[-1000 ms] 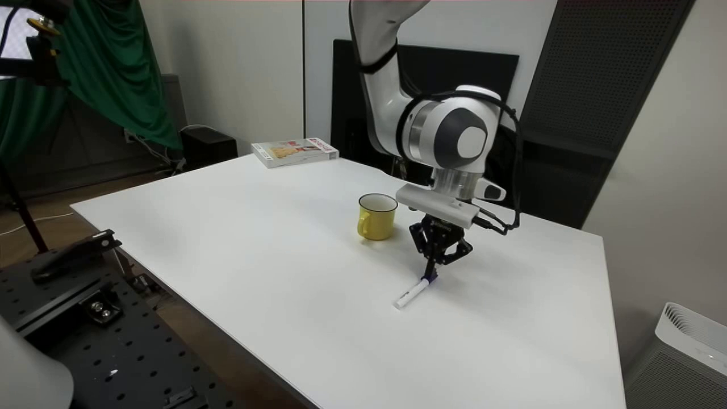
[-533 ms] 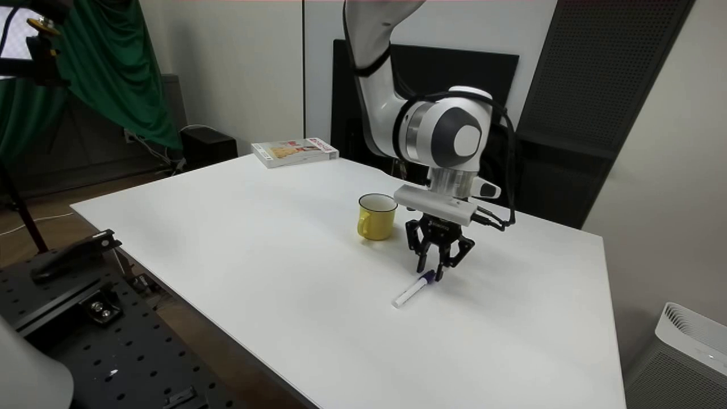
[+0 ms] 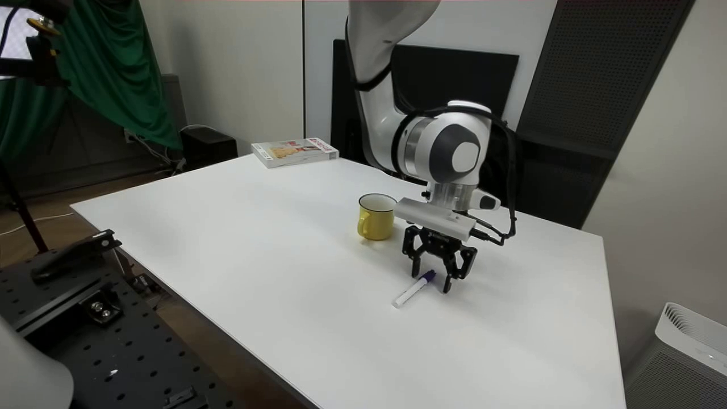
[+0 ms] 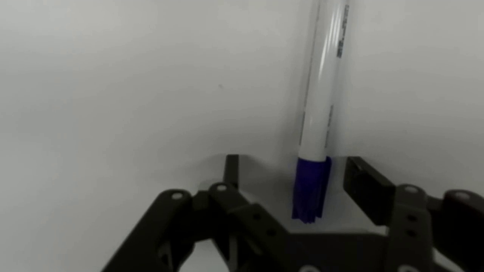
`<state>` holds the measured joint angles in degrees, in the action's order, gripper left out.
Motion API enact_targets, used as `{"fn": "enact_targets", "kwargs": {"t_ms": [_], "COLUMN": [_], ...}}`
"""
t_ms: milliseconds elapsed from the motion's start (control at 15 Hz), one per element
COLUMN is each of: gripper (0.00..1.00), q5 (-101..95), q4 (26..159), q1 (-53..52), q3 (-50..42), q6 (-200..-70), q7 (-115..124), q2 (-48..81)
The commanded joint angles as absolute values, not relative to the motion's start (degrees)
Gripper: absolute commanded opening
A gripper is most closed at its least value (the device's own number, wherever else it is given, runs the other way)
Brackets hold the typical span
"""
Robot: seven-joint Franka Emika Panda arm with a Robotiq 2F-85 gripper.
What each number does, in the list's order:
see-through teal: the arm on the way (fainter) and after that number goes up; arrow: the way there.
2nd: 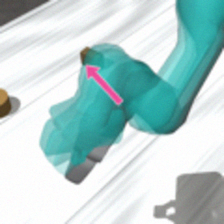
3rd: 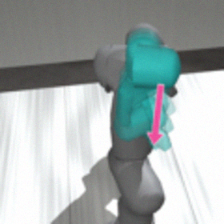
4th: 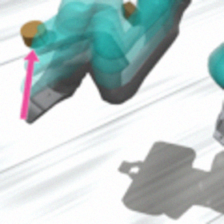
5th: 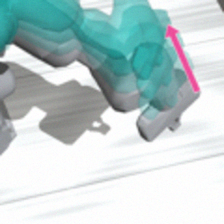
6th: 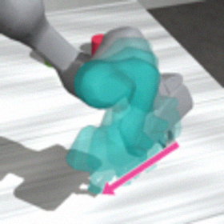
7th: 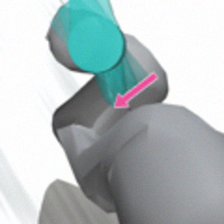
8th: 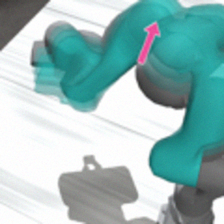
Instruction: Remove the marker from the mug cup, place it on the table then put it back in the mug cup
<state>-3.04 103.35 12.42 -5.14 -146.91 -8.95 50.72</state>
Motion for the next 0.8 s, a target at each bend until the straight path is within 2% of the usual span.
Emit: {"fn": "enact_targets", "kwargs": {"t_ms": [0, 333, 400, 533, 733], "gripper": [0.42, 0.06, 0.02, 0.05, 0.05], "q5": [-3.22, -2.81, -2.80, -3.21, -4.12], "q4": [102.21, 101.12, 100.95, 100.39, 99.50], "q1": [12.02, 12.34, 12.31, 11.64, 10.14], "q3": [-5.94, -6.41, -6.58, -7.21, -7.90], "q6": [-147.68, -146.11, -145.85, -144.55, -142.99], "q7": [-7.88, -7.44, -7.28, -6.63, -5.83], "q2": [52.23, 51.83, 51.80, 51.79, 50.92]}}
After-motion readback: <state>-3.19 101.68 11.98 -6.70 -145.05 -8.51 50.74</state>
